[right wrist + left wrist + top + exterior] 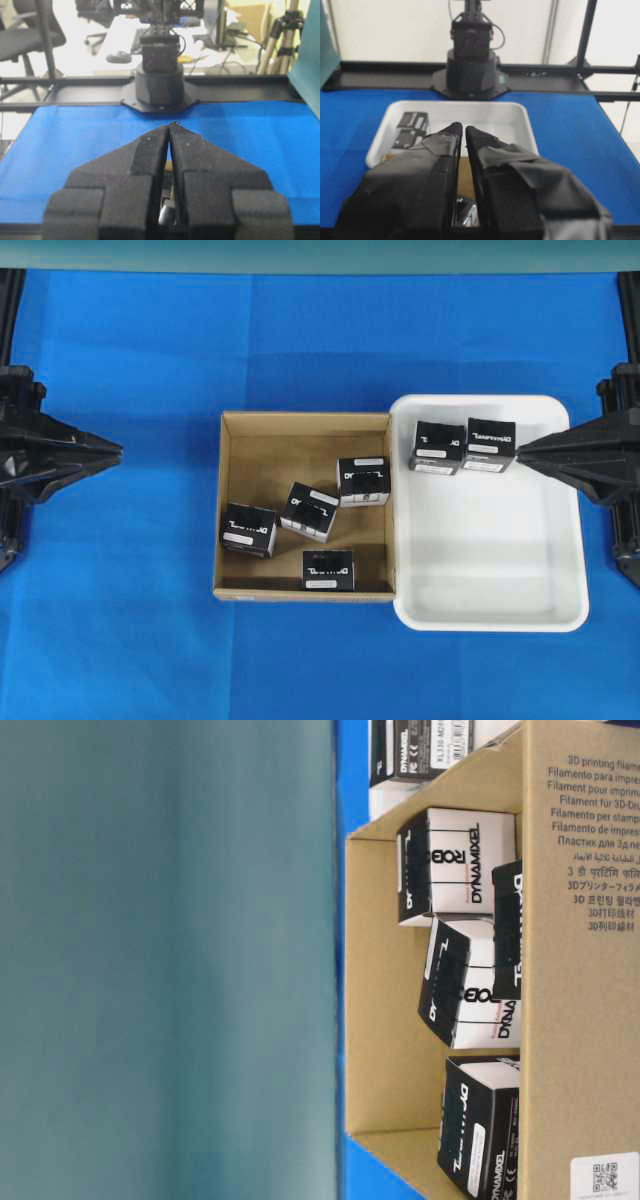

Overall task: Pick a box that is randomly placed inside the cardboard box.
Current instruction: 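Move the right gripper over the cardboard box toward the upper-right black-and-white box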

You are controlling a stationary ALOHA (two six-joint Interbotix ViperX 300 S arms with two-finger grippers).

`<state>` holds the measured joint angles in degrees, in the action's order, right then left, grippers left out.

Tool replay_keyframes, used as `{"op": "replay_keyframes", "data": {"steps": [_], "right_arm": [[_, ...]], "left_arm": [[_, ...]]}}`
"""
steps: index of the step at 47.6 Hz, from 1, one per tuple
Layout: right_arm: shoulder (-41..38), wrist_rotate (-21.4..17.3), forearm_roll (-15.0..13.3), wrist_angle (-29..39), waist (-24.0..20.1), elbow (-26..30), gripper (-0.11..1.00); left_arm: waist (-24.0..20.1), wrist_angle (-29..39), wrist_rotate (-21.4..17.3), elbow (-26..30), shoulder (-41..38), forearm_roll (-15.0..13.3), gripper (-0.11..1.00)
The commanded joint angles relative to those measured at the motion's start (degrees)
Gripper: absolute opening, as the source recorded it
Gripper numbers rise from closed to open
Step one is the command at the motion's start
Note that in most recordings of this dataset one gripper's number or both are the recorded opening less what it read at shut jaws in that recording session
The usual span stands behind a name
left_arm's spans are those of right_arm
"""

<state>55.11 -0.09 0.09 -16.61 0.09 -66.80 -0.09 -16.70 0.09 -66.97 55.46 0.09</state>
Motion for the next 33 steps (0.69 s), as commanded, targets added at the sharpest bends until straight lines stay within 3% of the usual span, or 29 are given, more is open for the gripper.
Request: {"op": "replay_keyframes", "data": {"steps": [1,3,6,10,21,33], "right_arm": [[-0.53,-0.97,0.70,-0.18,-0.26,0.70,0.14],[-0.62,-1.41,1.93,0.70,-0.26,0.97,0.13],[-0.97,-3.78,5.19,3.69,-0.26,2.11,0.06],[-1.93,-6.94,7.21,8.26,-0.26,3.96,-0.01],[-8.26,-19.42,8.44,22.24,-0.44,13.01,-0.02],[-19.42,-26.54,8.53,37.71,-1.41,24.17,-0.02]], "left_arm": [[0.18,1.32,2.20,2.20,-1.23,0.70,0.14],[0.09,2.29,2.72,2.90,-1.49,0.79,0.13],[0.00,3.96,3.34,3.52,-1.76,0.79,0.02],[0.18,6.06,3.52,4.04,-1.49,0.79,-0.06],[0.35,8.26,3.52,4.66,-0.09,0.79,-0.07],[0.53,8.53,3.52,5.27,-0.53,0.79,-0.07]]}}
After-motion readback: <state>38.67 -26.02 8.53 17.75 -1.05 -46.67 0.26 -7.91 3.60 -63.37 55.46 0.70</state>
